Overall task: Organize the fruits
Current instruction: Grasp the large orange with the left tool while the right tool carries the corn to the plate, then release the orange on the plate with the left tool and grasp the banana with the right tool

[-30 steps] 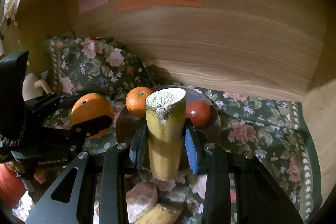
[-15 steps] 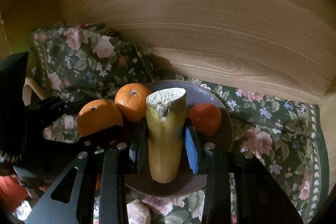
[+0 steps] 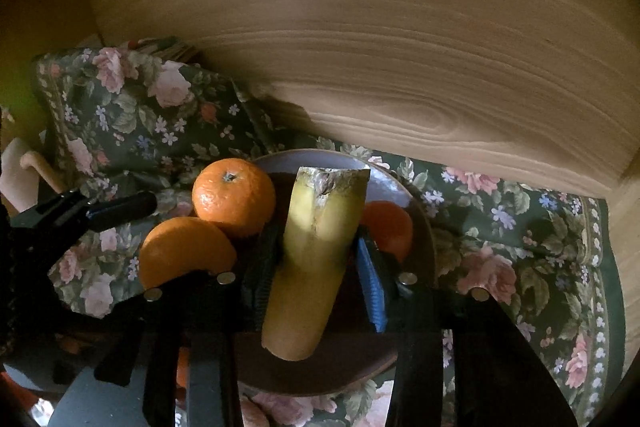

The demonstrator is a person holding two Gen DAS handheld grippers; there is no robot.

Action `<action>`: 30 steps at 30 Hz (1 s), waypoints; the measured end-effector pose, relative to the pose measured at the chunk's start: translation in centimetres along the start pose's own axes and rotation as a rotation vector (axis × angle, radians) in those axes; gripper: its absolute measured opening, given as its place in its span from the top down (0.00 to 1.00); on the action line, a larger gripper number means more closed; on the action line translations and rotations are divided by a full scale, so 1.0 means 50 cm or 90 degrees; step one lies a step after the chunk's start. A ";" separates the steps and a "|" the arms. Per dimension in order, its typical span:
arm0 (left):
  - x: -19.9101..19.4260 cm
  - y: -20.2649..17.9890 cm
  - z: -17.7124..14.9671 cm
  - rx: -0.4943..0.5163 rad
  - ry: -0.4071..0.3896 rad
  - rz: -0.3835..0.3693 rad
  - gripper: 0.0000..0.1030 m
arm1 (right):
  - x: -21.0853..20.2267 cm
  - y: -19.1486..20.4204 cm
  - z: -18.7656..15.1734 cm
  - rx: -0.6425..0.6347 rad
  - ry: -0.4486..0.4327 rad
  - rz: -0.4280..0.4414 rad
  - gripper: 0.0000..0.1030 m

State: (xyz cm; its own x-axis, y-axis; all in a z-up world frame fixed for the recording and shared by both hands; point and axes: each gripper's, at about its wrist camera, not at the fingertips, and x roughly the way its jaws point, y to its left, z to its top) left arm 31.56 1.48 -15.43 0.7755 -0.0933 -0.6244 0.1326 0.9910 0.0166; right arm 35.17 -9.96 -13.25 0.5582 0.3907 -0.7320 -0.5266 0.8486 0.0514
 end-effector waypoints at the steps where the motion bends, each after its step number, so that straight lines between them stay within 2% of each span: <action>1: -0.009 0.000 0.000 -0.001 -0.006 0.002 0.31 | -0.003 0.002 0.000 -0.003 -0.002 -0.003 0.62; 5: -0.030 0.008 0.002 -0.010 -0.019 0.005 0.31 | -0.024 0.015 -0.003 -0.017 -0.013 -0.017 0.59; 7: -0.041 0.012 0.000 -0.016 -0.026 0.007 0.31 | -0.043 0.023 -0.007 -0.020 -0.025 -0.020 0.54; 17: -0.120 0.015 -0.034 -0.024 -0.044 0.015 0.31 | -0.133 0.038 -0.050 -0.008 -0.050 -0.030 0.53; 27: -0.181 0.000 -0.115 -0.027 -0.023 -0.015 0.31 | -0.185 0.052 -0.161 0.029 -0.037 -0.048 0.53; 30: -0.188 -0.005 -0.142 -0.026 -0.008 -0.020 0.31 | -0.198 0.054 -0.196 0.045 -0.034 -0.043 0.46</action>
State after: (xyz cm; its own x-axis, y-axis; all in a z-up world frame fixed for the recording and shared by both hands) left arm 19.84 2.80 -15.12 0.7792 -0.1260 -0.6140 0.1322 0.9906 -0.0354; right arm 21.93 -15.05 -12.53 0.6251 0.3482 -0.6985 -0.4412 0.8959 0.0518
